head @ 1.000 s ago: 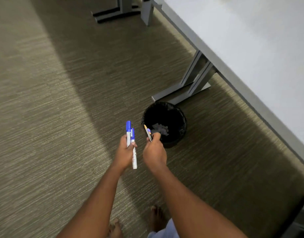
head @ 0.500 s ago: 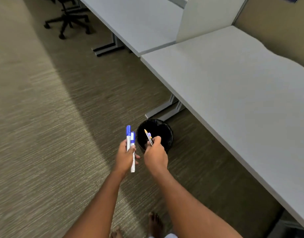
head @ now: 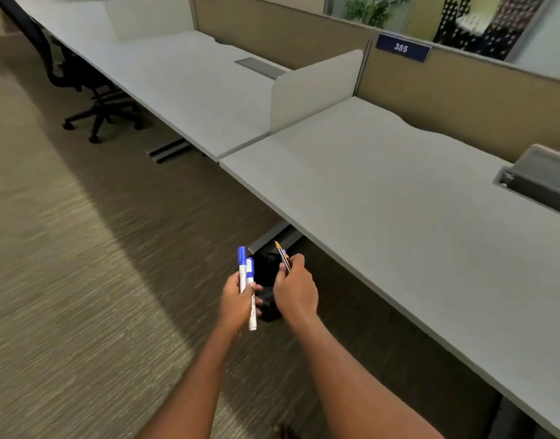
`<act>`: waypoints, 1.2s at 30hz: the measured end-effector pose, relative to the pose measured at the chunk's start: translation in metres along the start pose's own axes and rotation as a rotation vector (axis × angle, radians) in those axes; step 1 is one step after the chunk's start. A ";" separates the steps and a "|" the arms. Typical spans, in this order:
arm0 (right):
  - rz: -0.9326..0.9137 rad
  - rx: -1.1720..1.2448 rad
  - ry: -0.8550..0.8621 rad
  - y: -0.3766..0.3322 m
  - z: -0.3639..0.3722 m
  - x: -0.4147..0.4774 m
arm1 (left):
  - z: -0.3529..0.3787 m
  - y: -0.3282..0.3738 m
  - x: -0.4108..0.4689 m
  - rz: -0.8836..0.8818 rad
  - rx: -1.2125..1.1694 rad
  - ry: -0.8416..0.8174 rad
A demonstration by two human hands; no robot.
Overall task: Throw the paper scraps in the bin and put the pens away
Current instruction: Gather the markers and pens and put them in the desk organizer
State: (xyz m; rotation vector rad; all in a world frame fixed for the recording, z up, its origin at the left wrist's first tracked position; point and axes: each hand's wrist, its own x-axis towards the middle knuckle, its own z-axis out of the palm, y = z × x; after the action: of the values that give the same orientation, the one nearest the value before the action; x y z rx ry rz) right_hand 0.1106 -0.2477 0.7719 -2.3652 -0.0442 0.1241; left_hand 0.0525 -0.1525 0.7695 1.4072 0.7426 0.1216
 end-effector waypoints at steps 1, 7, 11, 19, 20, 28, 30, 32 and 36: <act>-0.003 -0.003 0.022 0.001 -0.008 0.000 | 0.005 0.005 -0.002 0.012 0.006 -0.016; 0.016 -0.005 0.164 0.002 -0.049 0.005 | 0.033 0.035 -0.007 0.075 0.060 -0.122; 0.035 0.025 0.260 0.003 -0.076 0.007 | 0.051 0.053 -0.010 0.130 0.092 -0.233; 0.125 0.051 0.460 0.003 -0.127 0.004 | 0.086 0.084 -0.032 0.218 0.103 -0.445; 0.136 0.056 0.482 0.005 -0.133 0.003 | 0.091 0.086 -0.036 0.223 0.102 -0.469; 0.206 0.087 0.603 0.030 -0.178 -0.008 | 0.124 0.096 -0.059 0.273 0.114 -0.605; 0.216 0.095 0.619 0.040 -0.191 -0.010 | 0.138 0.097 -0.065 0.261 0.108 -0.628; 0.220 0.105 0.617 0.051 -0.206 -0.011 | 0.154 0.097 -0.072 0.255 0.099 -0.662; 0.230 0.138 0.625 0.077 -0.240 -0.010 | 0.192 0.092 -0.091 0.261 0.091 -0.726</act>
State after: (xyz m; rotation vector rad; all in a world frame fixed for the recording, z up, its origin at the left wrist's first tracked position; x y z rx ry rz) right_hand 0.1250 -0.4704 0.8893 -2.1655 0.5192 -0.4865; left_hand 0.1166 -0.3415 0.8866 1.4912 -0.0369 -0.2176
